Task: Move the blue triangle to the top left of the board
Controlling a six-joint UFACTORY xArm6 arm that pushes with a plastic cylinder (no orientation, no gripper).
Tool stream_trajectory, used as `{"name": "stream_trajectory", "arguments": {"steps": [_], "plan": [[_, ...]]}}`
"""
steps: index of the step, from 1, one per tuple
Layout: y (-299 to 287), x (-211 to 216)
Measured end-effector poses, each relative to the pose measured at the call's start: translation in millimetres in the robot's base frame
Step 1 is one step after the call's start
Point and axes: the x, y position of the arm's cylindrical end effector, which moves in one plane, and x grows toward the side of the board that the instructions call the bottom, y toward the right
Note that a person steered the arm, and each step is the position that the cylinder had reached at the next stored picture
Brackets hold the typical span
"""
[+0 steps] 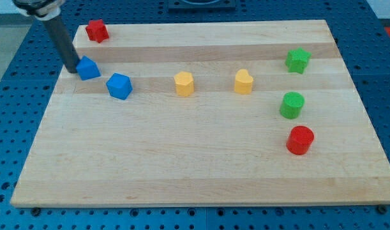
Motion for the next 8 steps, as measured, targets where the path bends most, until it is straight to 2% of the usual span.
{"name": "stream_trajectory", "arguments": {"steps": [1,2,3,4,5,6,8], "plan": [[-39.1,17.6],[-41.3,55.2],[2.2,70.5],[35.1,61.0],[34.5,27.6],[34.7,11.6],[21.3,-0.1]]}}
